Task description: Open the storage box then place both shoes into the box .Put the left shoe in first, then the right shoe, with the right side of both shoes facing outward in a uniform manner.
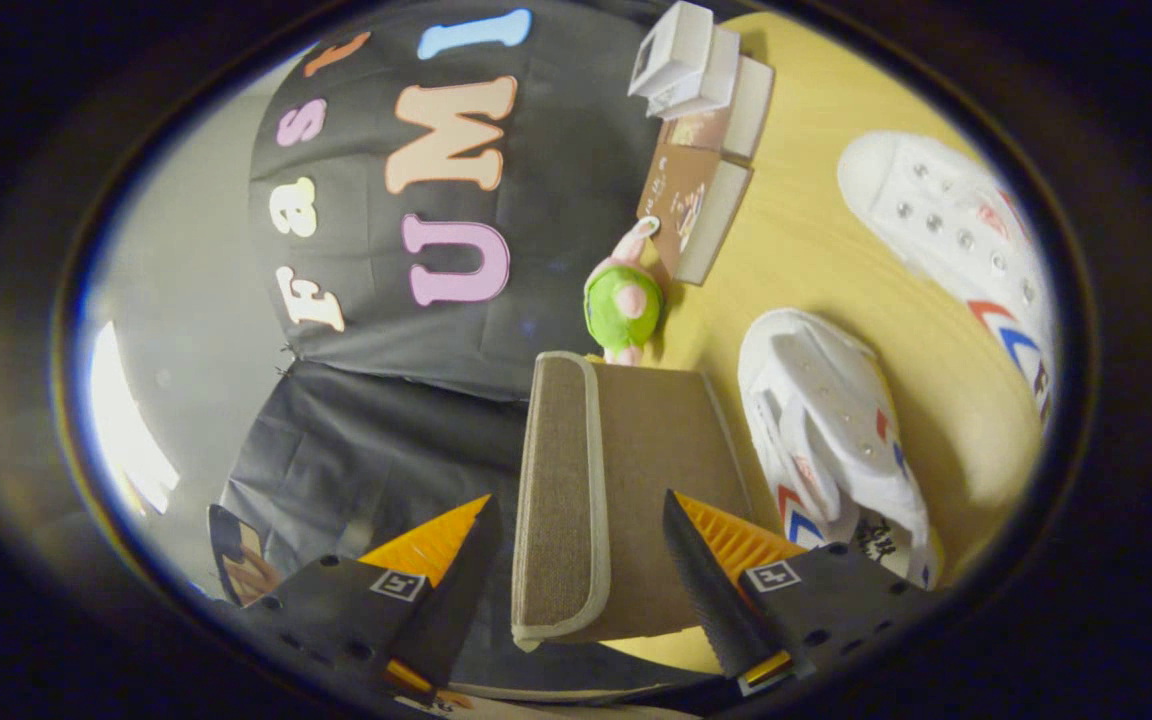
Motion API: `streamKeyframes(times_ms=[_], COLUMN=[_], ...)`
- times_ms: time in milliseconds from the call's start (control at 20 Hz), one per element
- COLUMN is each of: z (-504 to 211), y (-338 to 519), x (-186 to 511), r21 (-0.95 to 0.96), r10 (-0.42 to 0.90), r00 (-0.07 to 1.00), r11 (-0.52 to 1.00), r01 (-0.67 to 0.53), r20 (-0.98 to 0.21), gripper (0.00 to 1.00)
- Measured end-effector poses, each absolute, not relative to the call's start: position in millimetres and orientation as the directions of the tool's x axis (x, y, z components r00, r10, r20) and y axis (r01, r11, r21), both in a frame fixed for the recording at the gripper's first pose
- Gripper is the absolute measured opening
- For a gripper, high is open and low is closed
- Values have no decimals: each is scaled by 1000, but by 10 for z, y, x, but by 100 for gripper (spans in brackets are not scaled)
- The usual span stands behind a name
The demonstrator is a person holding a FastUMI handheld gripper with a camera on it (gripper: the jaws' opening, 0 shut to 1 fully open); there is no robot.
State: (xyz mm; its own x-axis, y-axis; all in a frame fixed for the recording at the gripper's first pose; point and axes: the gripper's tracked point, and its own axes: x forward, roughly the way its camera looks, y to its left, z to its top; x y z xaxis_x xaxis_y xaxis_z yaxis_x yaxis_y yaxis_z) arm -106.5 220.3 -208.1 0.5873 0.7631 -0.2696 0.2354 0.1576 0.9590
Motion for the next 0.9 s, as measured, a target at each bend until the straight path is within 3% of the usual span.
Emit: streamKeyframes(times_ms=[400,900], z=[-1982,-1502], y=[2456,2373], x=[-1209,-1157], r21=[950,944], r10=[836,857], r00=[510,507], r11=[38,-89], r01=[310,319], r20=[-200,-90], gripper=[98,96])
